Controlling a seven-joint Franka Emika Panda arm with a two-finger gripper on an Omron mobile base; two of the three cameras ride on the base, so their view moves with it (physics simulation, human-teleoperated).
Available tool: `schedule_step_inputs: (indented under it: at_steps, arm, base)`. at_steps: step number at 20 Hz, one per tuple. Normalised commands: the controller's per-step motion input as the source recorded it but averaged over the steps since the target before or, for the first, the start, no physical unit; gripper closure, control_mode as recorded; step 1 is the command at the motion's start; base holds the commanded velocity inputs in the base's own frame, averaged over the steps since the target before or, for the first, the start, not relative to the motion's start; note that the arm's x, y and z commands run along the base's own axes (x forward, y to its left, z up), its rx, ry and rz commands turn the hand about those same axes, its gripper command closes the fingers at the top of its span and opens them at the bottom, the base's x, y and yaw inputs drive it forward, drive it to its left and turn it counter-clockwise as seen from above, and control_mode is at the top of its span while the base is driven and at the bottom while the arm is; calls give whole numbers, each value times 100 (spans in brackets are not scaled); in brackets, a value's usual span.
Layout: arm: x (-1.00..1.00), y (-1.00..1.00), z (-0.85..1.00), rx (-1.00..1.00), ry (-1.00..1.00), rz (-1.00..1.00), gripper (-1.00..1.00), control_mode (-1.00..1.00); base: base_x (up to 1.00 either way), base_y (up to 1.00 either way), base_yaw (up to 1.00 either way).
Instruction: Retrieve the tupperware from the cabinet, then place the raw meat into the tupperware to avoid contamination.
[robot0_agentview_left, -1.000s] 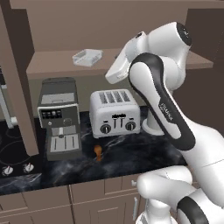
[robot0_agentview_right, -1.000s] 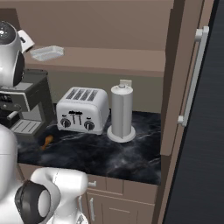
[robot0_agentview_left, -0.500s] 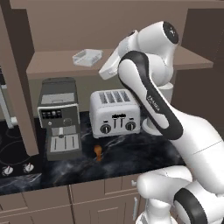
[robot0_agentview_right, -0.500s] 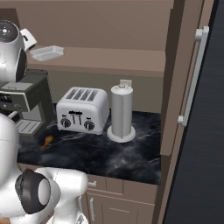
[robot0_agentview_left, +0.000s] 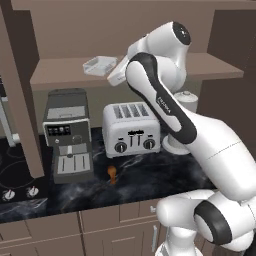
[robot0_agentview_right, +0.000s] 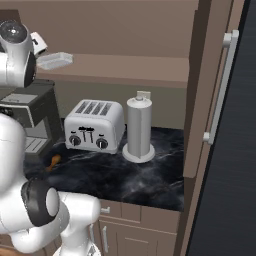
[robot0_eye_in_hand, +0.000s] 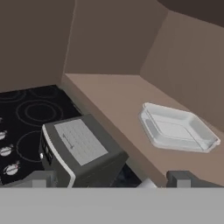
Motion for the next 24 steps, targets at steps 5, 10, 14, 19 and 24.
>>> schedule_step_inputs:
  at_steps: [5, 10, 14, 19, 24]
  arm:
    - [39, 4, -1, 0, 6, -1, -100, -100]
    - [37, 6, 0, 0, 6, 0, -100, -100]
    - [28, 7, -2, 0, 5, 0, -100, -100]
    - [22, 9, -9, -1, 1, 0, -100, -100]
    - [19, 10, -13, -1, 0, 0, -100, -100]
  base:
    - [0, 0, 0]
    - [0, 0, 0]
    - [0, 0, 0]
    - [0, 0, 0]
    - [0, 0, 0]
